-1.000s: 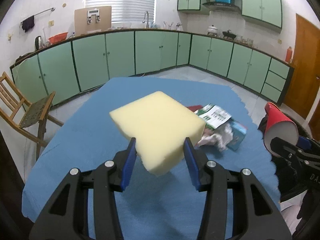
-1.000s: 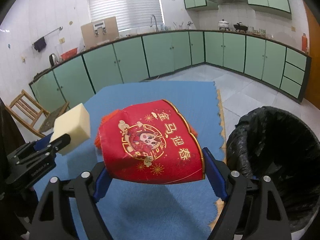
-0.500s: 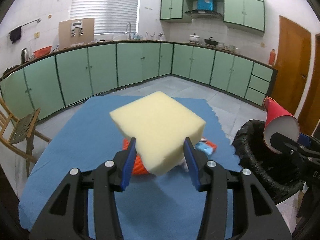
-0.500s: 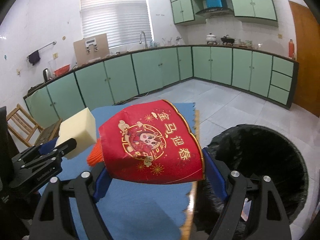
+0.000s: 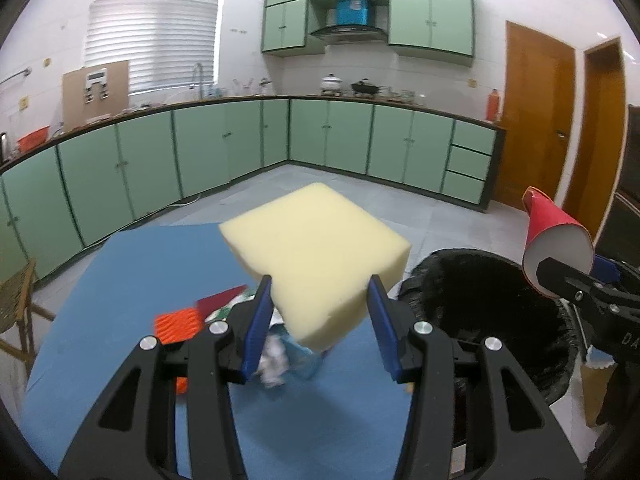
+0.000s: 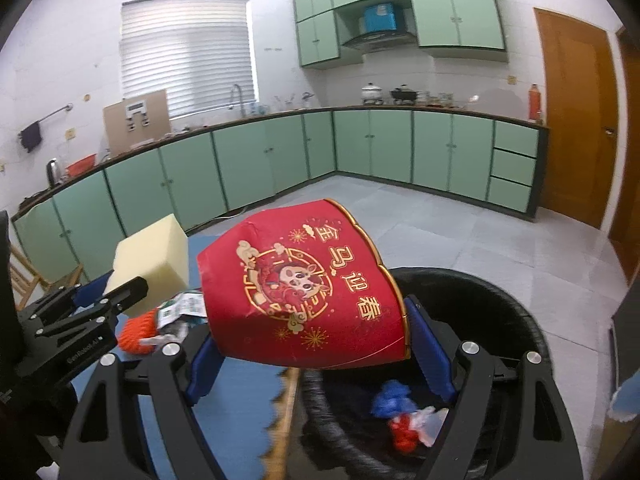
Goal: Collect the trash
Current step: 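Lift sponge and red paper bag and carry them over the bin, then open both tools over the bin to drop the sponge and red bag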
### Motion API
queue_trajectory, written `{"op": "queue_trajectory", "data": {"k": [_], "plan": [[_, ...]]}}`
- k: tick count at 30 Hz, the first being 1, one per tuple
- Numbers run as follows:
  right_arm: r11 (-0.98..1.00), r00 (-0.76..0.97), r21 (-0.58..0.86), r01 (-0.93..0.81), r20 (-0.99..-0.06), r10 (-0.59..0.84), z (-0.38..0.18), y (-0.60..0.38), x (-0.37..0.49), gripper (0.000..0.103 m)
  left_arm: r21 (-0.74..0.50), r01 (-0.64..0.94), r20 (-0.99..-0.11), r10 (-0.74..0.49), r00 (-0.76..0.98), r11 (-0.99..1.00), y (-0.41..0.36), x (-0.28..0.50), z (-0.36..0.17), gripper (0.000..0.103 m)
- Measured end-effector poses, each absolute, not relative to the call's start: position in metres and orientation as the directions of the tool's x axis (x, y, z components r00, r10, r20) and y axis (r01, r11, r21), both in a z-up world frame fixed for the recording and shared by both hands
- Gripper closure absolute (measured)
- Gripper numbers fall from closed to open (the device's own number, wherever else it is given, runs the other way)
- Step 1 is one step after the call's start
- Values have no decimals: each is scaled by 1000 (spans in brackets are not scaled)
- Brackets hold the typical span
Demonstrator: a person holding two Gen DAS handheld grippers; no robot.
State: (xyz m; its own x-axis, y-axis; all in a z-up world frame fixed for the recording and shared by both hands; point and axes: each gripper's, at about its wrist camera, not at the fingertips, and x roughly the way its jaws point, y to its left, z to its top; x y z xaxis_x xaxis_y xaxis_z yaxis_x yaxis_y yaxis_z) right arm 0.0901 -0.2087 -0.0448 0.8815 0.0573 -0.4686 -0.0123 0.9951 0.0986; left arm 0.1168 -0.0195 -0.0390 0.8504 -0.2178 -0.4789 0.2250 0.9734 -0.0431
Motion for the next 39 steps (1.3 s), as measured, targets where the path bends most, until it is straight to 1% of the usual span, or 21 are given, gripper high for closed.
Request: {"op": "queue_trajectory", "data": {"k": [6, 14, 20, 27, 29, 31, 33, 34, 35, 37, 39], "plan": [[990, 879, 113, 80, -477, -17, -52, -254, 87, 22, -36, 316, -478, -294, 828, 948, -68, 127, -41, 58], [978, 848, 103, 179, -520, -101, -75, -309, 87, 22, -28, 410, -481, -372, 794, 911, -132, 136, -58, 58], [968, 821, 108, 225, -556, -129, -98, -341, 86, 22, -29, 452, -508, -403, 761, 891, -168, 145, -79, 58], [961, 795, 117, 251, -591, -136, -122, -363, 97, 22, -18, 482, -531, -416, 738, 876, -190, 156, -98, 57], [961, 790, 110, 252, -598, -138, -126, -367, 100, 22, -24, 482, -540, -417, 731, 876, -194, 161, -102, 57], [961, 784, 99, 257, -603, -148, -131, -369, 102, 22, -30, 490, -549, -424, 720, 871, -198, 166, -106, 54], [961, 774, 90, 260, -615, -152, -135, -372, 107, 18, -44, 499, -567, -433, 701, 865, -202, 171, -110, 50], [961, 767, 82, 263, -622, -157, -138, -373, 109, 12, -50, 504, -575, -437, 691, 862, -203, 173, -111, 49], [961, 763, 73, 269, -624, -166, -140, -374, 110, 10, -52, 503, -579, -437, 689, 863, -204, 175, -111, 49], [960, 761, 73, 271, -626, -167, -143, -376, 111, 8, -64, 508, -580, -446, 682, 859, -203, 178, -110, 41], [957, 761, 81, 279, -627, -168, -145, -376, 109, 7, -66, 502, -577, -443, 686, 862, -200, 179, -110, 40]]}}
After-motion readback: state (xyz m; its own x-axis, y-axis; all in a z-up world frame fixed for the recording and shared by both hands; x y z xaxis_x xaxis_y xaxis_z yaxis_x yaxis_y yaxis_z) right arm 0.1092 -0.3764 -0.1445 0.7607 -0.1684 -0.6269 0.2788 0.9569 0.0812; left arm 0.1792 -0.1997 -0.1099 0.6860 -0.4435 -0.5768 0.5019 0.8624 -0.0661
